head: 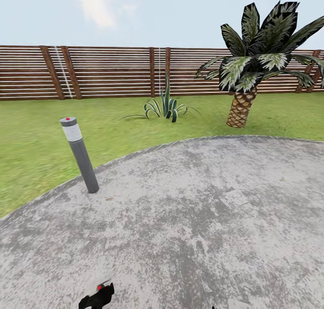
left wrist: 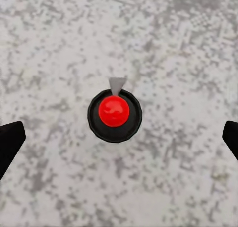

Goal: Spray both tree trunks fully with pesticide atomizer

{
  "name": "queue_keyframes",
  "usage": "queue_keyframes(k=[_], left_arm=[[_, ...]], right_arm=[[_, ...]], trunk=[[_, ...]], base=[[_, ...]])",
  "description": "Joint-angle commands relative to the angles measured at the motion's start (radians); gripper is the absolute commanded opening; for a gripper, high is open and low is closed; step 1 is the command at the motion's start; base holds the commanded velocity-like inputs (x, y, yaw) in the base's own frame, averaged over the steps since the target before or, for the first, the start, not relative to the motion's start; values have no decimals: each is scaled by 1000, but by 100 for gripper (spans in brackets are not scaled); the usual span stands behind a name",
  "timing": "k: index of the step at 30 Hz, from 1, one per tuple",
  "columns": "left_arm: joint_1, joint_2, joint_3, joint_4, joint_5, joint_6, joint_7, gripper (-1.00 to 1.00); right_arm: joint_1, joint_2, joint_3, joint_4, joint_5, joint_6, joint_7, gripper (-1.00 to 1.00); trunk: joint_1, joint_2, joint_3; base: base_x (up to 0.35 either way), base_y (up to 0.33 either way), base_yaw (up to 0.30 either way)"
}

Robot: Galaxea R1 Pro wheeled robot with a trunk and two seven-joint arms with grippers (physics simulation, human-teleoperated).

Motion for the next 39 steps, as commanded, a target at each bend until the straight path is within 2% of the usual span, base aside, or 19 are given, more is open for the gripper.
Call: queue_keyframes(k=[1, 39], left_arm=[[-1, 0, -9, 0, 7, -3, 5, 100], [0, -1, -9, 0, 7, -3, 5, 100]], right_arm=[[0, 1, -3, 1, -1, -4, -1, 100], [0, 1, -3, 0, -1, -4, -1, 100]], trunk=[[0, 0, -1], [0, 0, -1]], base=[[0, 35, 0], [11, 3, 0]])
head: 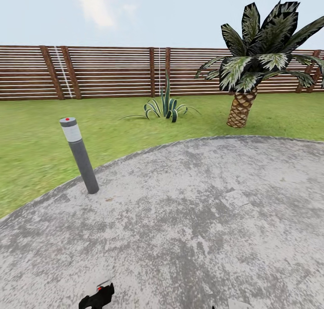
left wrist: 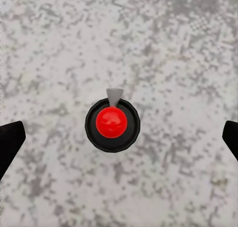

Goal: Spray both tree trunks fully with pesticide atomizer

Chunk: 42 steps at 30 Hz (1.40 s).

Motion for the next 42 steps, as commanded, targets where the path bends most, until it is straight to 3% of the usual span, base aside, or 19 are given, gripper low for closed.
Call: queue_keyframes(k=[1, 13, 20, 24, 34, 39, 42], left_arm=[[-1, 0, -9, 0, 7, -3, 5, 100], [0, 1, -9, 0, 7, -3, 5, 100], [0, 1, -9, 0, 7, -3, 5, 100], [-1, 1, -9, 0, 7, -3, 5, 100], [-1, 1, -9, 0, 7, -3, 5, 100], [-1, 1, -9, 0, 7, -3, 5, 100], [-1, 1, -9, 0, 7, -3, 5, 100]], right_arm=[[0, 1, -3, 0, 0, -4, -1, 100], [0, 1, -3, 1, 0, -4, -1, 100], [0, 1, -3, 1, 0, -4, -1, 100], [0, 1, -3, 1, 0, -4, -1, 100], [0, 1, -3, 1, 0, -4, -1, 100], [0, 1, -3, 1, 0, -4, -1, 100], [0, 1, -3, 1, 0, -4, -1, 100]], trunk=[[0, 0, -1], [2, -2, -24], [2, -2, -24], [4, -3, -39], [4, -3, -39], [7, -4, -59], [7, -4, -59]], base=[[0, 0, 0], [0, 0, 0], [0, 0, 0], [0, 0, 0], [0, 0, 0], [0, 0, 0], [0, 0, 0]])
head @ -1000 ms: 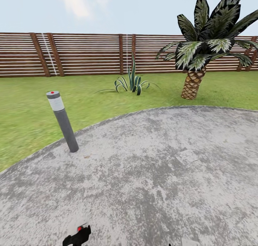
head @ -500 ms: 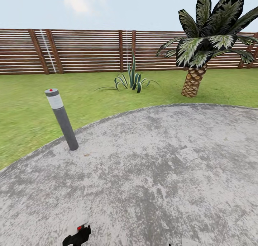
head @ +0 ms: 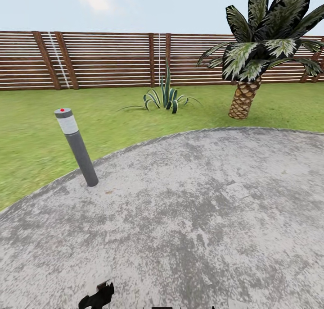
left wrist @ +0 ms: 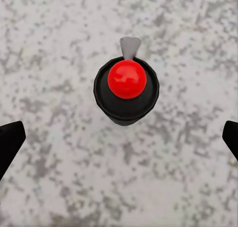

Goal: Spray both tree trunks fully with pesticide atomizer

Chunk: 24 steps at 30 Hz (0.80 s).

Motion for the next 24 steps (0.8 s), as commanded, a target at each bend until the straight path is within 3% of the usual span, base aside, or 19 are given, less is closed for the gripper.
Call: queue_keyframes(k=[1, 5, 16, 24], left_arm=[[0, 0, -9, 0, 7, -3, 5, 100], [0, 0, -9, 0, 7, -3, 5, 100], [0, 0, -9, 0, 7, -3, 5, 100], [0, 0, -9, 0, 7, -3, 5, 100]], right_arm=[[0, 1, -3, 1, 0, -4, -1, 100], [0, 1, -3, 1, 0, -4, -1, 100], [0, 1, -3, 1, 1, -4, -1, 100], [0, 1, -3, 1, 0, -4, -1, 100]], trunk=[[0, 0, -1], [0, 0, -1], [3, -2, -32], [3, -2, -32]], base=[[0, 0, 0], [0, 0, 0], [0, 0, 0], [0, 0, 0]])
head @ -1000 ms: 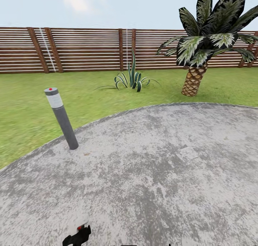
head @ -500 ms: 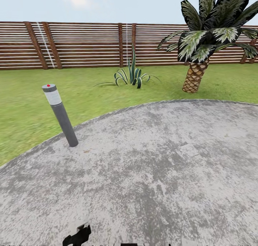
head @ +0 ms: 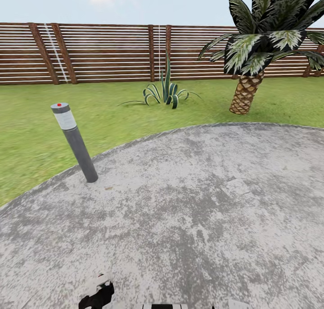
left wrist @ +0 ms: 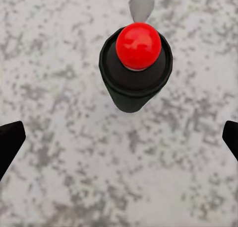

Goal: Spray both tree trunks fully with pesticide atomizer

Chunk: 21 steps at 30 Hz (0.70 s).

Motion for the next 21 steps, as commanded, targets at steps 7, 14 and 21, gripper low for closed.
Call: queue_keyframes(k=[7, 14, 21], left_arm=[[-1, 0, -9, 0, 7, -3, 5, 100], [-1, 0, -9, 0, 7, -3, 5, 100], [-1, 0, -9, 0, 7, -3, 5, 100]], right_arm=[[0, 1, -3, 0, -1, -4, -1, 100], [0, 0, -5, -1, -1, -4, -1, 100], [0, 0, -5, -1, -1, -4, -1, 100]], trunk=[[1, -1, -12], [1, -1, -11], [3, -2, -26]], base=[[0, 0, 0], [0, 0, -94], [0, 0, -43]])
